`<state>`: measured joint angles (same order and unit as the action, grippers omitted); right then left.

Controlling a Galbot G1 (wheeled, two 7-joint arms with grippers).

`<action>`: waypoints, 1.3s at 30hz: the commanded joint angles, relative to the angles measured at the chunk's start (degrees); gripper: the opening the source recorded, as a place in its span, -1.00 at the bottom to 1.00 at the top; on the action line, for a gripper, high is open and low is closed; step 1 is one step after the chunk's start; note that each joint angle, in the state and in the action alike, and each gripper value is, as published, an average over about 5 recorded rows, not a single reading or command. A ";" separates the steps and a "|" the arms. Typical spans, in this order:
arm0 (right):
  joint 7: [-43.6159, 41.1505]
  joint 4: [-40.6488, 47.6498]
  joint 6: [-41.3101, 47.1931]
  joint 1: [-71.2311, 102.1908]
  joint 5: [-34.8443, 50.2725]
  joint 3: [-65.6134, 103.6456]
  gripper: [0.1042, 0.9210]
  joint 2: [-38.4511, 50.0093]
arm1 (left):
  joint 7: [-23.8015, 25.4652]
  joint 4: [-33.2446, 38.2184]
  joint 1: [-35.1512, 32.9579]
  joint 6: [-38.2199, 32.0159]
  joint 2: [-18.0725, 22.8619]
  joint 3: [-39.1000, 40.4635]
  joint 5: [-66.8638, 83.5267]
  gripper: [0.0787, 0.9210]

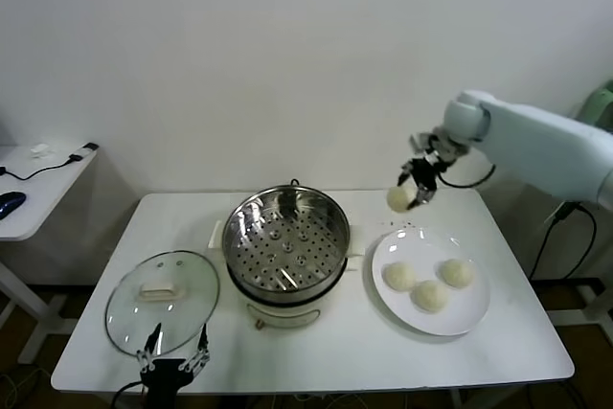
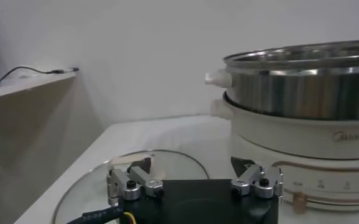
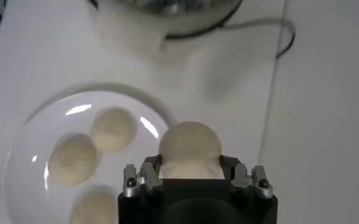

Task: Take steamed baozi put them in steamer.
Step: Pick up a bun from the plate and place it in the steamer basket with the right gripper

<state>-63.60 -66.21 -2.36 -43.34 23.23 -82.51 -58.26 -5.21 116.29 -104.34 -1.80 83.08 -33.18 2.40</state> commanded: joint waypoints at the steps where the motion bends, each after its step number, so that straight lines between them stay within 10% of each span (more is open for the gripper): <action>1: 0.53 -12.02 -12.48 -11.40 1.23 -6.24 0.34 -13.27 | 0.02 0.60 -0.07 -0.07 -0.31 0.15 -0.12 0.77; 20: 6.16 17.34 -36.50 15.06 -31.75 4.55 0.34 -25.76 | -0.06 0.58 -0.28 -0.13 -0.23 0.98 -0.20 0.77; 39: 10.03 33.52 -43.09 19.19 -32.90 7.61 0.53 -34.04 | -0.33 -0.77 1.33 -0.07 -0.01 1.03 0.41 0.77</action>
<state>-54.98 -39.72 -41.34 -26.56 -8.04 -76.25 -88.73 -5.51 115.68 -103.20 -1.94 83.04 -32.18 2.76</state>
